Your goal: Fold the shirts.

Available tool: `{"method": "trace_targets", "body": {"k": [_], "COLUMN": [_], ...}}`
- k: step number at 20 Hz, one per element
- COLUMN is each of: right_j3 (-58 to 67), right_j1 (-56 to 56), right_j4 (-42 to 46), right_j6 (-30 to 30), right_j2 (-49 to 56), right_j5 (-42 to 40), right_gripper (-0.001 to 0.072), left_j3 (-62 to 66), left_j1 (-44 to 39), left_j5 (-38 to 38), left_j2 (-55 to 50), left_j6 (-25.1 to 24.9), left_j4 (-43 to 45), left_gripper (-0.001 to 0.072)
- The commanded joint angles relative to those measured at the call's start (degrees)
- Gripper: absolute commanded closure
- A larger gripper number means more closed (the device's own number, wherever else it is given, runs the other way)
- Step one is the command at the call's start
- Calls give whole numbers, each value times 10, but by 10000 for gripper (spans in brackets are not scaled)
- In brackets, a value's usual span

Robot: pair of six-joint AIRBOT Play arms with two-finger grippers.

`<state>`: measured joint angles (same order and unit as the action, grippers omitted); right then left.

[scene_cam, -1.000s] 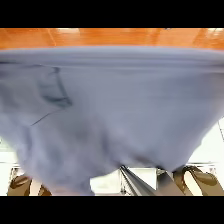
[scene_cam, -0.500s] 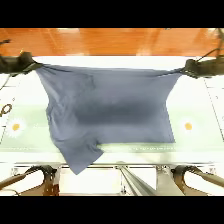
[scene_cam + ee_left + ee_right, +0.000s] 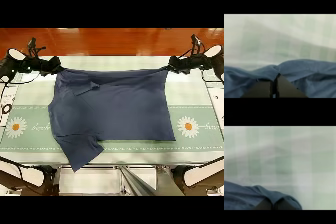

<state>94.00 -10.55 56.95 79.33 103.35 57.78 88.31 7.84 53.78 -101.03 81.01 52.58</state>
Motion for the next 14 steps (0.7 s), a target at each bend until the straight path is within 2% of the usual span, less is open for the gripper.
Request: {"method": "trace_targets", "body": {"k": [1, 3, 7, 14], "right_j3": [14, 14, 8, -82], "right_j1": [-6, -18, -37, -30], "right_j4": [5, 18, 53, 62], "right_j6": [-14, -27, -36, -40], "right_j2": [11, -2, -17, -14], "right_j5": [64, 119, 206, 184], "right_gripper": [682, 682, 682, 682], "left_j3": [7, -7, -78, -214], "left_j1": [-2, 5, 33, 30], "left_j5": [101, 127, 183, 157], "left_j2": [6, 42, 95, 97], "left_j6": [-22, -21, -55, -56], "left_j4": [20, 79, 85, 83], "left_gripper": [684, 684, 684, 684]}}
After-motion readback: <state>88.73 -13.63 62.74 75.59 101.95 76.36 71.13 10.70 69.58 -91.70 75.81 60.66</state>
